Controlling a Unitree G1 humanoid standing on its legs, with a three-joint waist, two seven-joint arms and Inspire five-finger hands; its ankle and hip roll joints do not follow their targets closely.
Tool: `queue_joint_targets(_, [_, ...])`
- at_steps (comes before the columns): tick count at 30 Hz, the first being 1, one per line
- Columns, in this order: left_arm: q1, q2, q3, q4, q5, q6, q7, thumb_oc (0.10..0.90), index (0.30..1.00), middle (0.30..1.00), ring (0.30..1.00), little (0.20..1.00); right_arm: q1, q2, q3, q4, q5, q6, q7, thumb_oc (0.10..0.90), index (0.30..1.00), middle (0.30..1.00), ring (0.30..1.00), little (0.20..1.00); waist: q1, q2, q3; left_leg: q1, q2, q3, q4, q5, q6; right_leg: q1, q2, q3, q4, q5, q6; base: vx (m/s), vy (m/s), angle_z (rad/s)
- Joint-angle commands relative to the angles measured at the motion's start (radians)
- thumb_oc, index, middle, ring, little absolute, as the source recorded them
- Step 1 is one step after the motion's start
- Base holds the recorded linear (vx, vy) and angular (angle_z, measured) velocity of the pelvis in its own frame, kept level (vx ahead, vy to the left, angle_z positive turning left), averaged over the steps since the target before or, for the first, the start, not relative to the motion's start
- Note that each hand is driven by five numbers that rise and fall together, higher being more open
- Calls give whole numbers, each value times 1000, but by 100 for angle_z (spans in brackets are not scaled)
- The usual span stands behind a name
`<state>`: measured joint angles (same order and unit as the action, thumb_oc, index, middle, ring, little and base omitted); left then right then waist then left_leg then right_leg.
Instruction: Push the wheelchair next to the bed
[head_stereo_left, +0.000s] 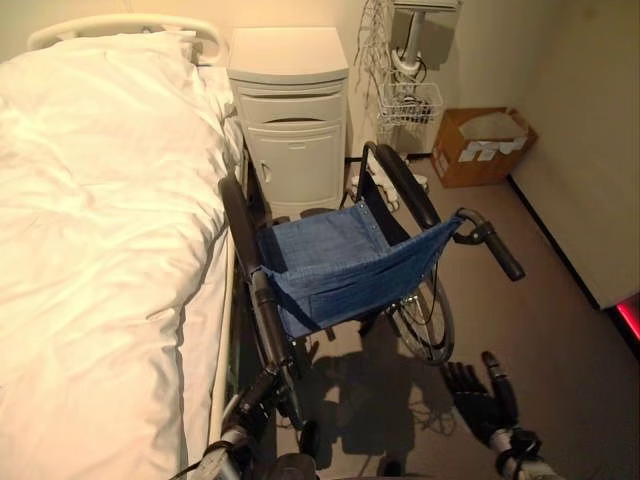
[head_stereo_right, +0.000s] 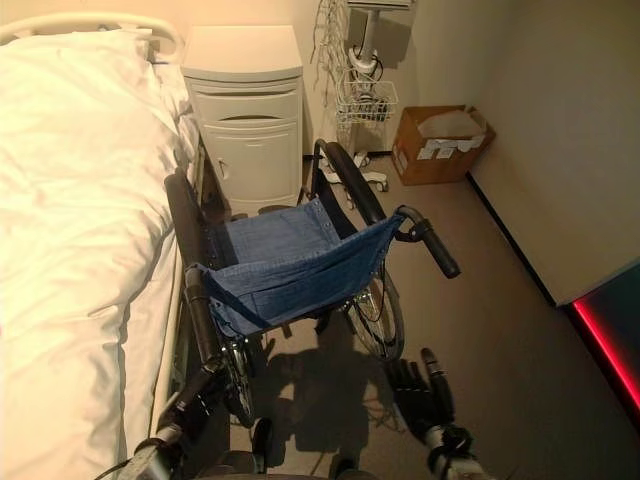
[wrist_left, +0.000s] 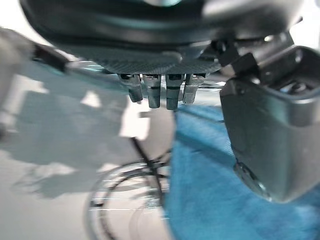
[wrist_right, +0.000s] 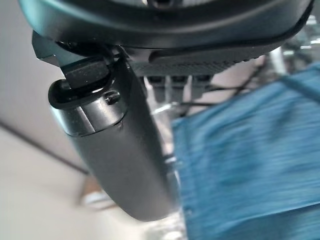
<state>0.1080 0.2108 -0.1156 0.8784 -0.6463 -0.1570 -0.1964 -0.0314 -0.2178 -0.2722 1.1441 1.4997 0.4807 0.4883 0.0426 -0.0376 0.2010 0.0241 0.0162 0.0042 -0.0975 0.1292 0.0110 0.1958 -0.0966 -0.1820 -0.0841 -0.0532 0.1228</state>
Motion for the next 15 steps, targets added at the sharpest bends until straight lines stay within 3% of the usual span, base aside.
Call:
queue_joint_targets(1, [-80,-26,-22,26,88,-90,-16,800,900,900,900,900,-59,26,32,-11,-102,15,141,800,900,900,900,900,31,23,-25,82,5,5,24,-137,-2,-113,8,14,105,60,-36,30,63,-2])
queue_joint_targets(6, [-93,-65,-53,116,77,-6,-6,800,900,900,900,900,-57,79,142,-5,-207,-14,194,800,900,900,900,900,20,47,-28,84,-3,-2,23,-130,0,-108,5,13,103,58,-43,15,59,0])
queue_joint_targets(7, [-93,-73,-52,150,58,57,-21,800,900,900,900,900,-51,91,171,-13,-193,-22,199,800,900,900,900,900,16,53,-28,84,-5,-3,23,-128,0,-108,3,12,103,57,-43,1,60,0])
queue_joint_targets(12, [-88,-88,-55,155,40,64,-76,800,900,900,900,900,-36,104,231,-33,-223,-56,164,800,900,900,900,900,5,63,-28,84,-7,1,20,-123,-2,-106,-1,9,98,57,-45,2,49,1])
queue_joint_targets(15, [-90,-87,-87,133,75,13,-109,800,900,900,900,900,-25,116,265,-48,-234,-96,128,800,900,900,900,900,-3,73,-29,79,-9,2,19,-117,-4,-111,-1,15,98,60,-47,-14,63,0])
